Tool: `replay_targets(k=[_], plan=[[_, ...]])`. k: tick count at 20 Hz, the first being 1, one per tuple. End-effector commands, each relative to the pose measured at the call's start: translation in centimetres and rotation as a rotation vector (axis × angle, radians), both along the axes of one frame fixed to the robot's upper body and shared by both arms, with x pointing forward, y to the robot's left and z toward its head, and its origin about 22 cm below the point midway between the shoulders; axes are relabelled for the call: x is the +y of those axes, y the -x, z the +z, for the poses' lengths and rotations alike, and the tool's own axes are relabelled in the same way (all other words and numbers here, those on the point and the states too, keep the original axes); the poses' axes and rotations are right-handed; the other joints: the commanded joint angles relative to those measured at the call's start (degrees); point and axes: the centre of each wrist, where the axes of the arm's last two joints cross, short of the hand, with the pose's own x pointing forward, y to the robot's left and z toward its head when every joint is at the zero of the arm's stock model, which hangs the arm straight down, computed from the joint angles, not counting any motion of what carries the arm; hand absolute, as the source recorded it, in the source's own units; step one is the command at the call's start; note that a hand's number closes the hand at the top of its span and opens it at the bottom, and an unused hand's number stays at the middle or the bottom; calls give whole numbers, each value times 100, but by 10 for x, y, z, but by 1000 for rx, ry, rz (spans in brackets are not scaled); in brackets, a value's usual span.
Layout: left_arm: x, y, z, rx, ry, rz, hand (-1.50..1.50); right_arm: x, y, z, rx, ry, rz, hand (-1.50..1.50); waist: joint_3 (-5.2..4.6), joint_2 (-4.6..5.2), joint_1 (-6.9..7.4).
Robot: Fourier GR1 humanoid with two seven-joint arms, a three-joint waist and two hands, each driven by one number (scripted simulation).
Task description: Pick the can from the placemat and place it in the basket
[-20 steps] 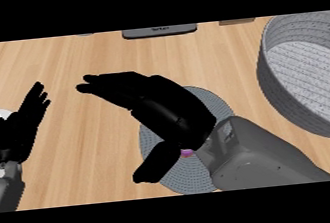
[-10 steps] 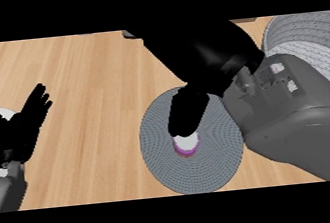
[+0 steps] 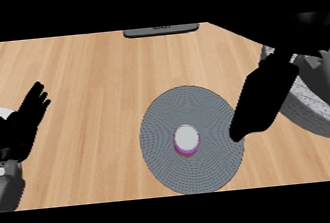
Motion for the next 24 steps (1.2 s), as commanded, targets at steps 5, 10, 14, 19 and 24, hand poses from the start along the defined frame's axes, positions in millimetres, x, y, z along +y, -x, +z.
replay_targets(k=[5,10,14,19,24], plan=[[8,5,3,-15,-19,1,0,-42,42,-16,2,-88,-55,-150,4,14,60],[-9,-6,0,-11,4,1,0,-70,47,-82,30,-126,-39,-150,10,43,45],[-4,-13,-5,-7,1,-12,0,-61,46,-113,10,-149,-45,-150,7,53,87],[-4,9,4,-34,-5,-9,0,-36,44,-159,-34,-196,-63,-150,8,44,165],[-19,-11,-2,9,-18,-26,0,-10,27,-197,-4,-301,-69,-150,5,58,132]])
